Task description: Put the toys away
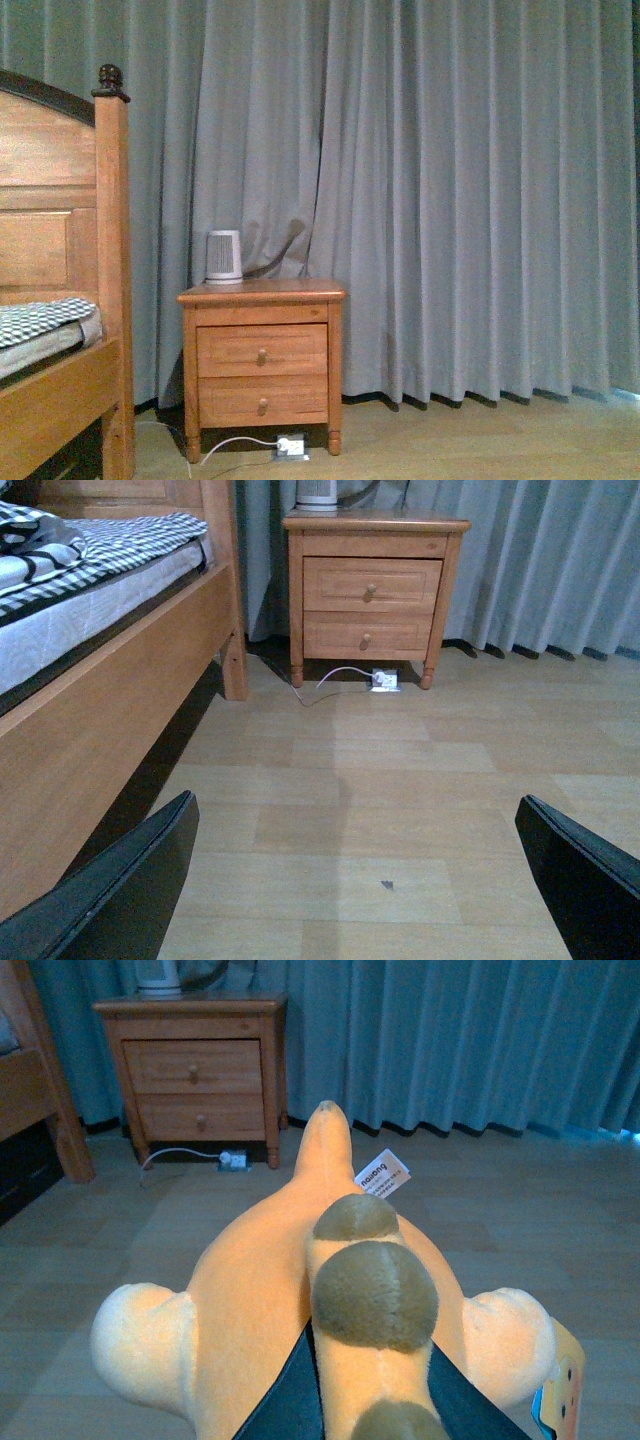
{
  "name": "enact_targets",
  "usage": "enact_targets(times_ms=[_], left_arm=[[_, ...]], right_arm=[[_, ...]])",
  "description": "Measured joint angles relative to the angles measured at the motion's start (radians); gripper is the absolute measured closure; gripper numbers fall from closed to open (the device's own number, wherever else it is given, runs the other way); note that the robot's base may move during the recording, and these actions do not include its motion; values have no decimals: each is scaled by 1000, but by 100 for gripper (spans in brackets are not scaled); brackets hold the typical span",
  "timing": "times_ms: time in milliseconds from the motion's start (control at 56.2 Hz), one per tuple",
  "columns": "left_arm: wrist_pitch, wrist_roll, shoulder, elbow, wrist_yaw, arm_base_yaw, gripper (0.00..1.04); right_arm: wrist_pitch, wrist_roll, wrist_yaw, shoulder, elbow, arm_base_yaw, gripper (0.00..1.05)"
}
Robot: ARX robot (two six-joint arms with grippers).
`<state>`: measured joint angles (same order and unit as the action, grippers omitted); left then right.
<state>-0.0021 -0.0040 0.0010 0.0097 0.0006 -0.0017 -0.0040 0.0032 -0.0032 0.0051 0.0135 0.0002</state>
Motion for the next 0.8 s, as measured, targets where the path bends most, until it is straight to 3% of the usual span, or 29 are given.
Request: enact_targets(times_ms=[801], left_arm=[[0,0,0,0,-1,0,6]], right_arm=[[0,0,0,0,0,0,95]])
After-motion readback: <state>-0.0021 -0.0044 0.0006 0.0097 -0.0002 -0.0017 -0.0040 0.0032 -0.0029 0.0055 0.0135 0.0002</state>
